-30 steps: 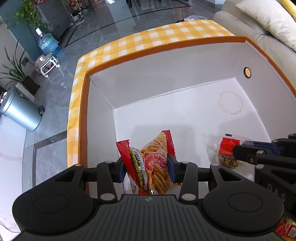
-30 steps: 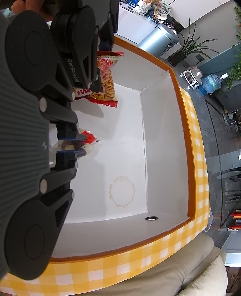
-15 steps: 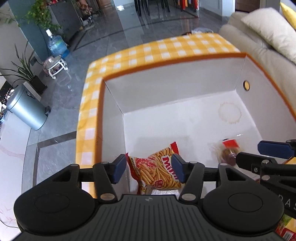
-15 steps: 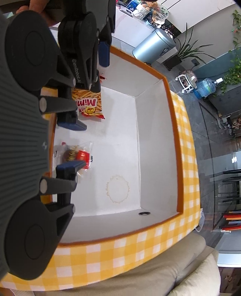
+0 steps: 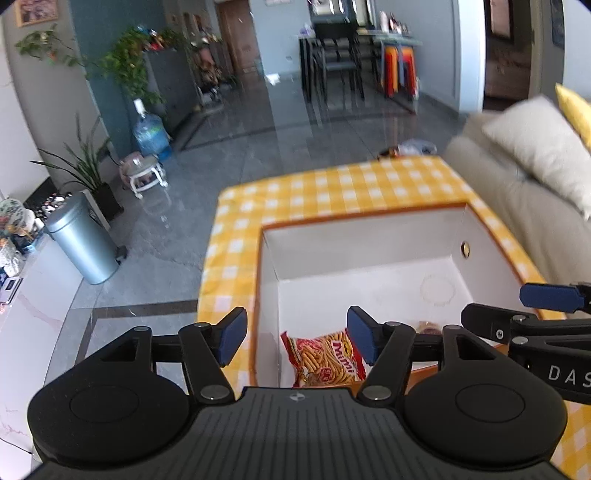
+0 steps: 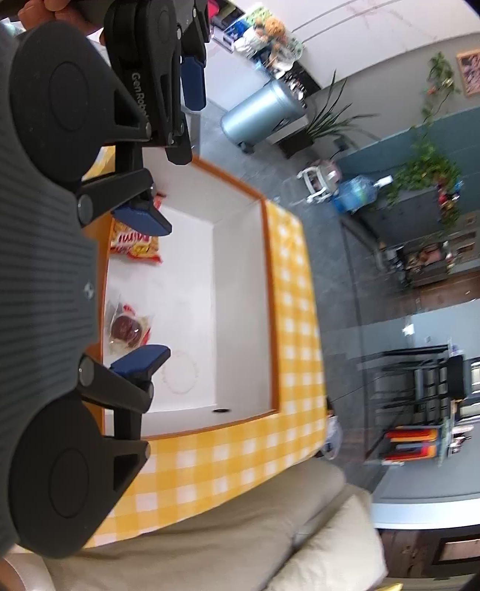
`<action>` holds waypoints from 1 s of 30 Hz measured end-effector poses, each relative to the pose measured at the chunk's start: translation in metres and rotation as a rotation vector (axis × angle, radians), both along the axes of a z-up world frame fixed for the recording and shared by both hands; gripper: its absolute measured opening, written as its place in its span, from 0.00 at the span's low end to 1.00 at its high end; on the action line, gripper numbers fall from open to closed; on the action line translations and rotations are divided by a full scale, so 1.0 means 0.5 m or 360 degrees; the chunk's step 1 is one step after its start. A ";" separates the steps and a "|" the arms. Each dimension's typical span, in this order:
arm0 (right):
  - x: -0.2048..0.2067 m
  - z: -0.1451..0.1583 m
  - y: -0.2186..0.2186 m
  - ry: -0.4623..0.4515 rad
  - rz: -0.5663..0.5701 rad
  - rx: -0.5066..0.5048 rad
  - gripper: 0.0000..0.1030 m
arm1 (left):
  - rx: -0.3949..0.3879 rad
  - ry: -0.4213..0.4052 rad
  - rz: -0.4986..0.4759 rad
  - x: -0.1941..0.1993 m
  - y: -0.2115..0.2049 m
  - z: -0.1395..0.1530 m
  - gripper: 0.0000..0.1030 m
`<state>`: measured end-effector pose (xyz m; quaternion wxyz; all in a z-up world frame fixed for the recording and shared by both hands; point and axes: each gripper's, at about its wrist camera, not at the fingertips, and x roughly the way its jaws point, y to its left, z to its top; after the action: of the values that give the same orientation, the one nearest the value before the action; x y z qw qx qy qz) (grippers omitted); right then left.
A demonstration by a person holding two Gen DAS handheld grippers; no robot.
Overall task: Organize snacks
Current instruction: 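Withdraw both open grippers from the box back over the snack pile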
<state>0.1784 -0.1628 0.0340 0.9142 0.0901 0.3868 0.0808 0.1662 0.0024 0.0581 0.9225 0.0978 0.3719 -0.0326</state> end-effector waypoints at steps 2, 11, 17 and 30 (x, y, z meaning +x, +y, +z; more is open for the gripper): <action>-0.022 0.018 0.000 -0.0041 0.0013 0.0007 0.65 | -0.0029 -0.0037 0.0017 -0.019 0.008 0.016 0.72; -0.109 0.059 -0.017 -0.0092 0.0039 -0.0014 0.67 | -0.0170 -0.0072 0.0052 -0.108 0.032 0.028 0.73; -0.162 0.052 -0.035 -0.0080 0.0046 -0.0076 0.68 | -0.0266 0.0018 0.0041 -0.161 0.039 -0.004 0.73; -0.284 -0.011 -0.075 0.0086 0.0022 -0.0159 0.73 | -0.0306 0.0223 -0.0060 -0.256 0.008 -0.071 0.73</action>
<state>0.0361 -0.2002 0.0284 0.9061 0.0438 0.4156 0.0651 0.0381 0.0064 0.0227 0.8986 0.0133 0.4287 -0.0921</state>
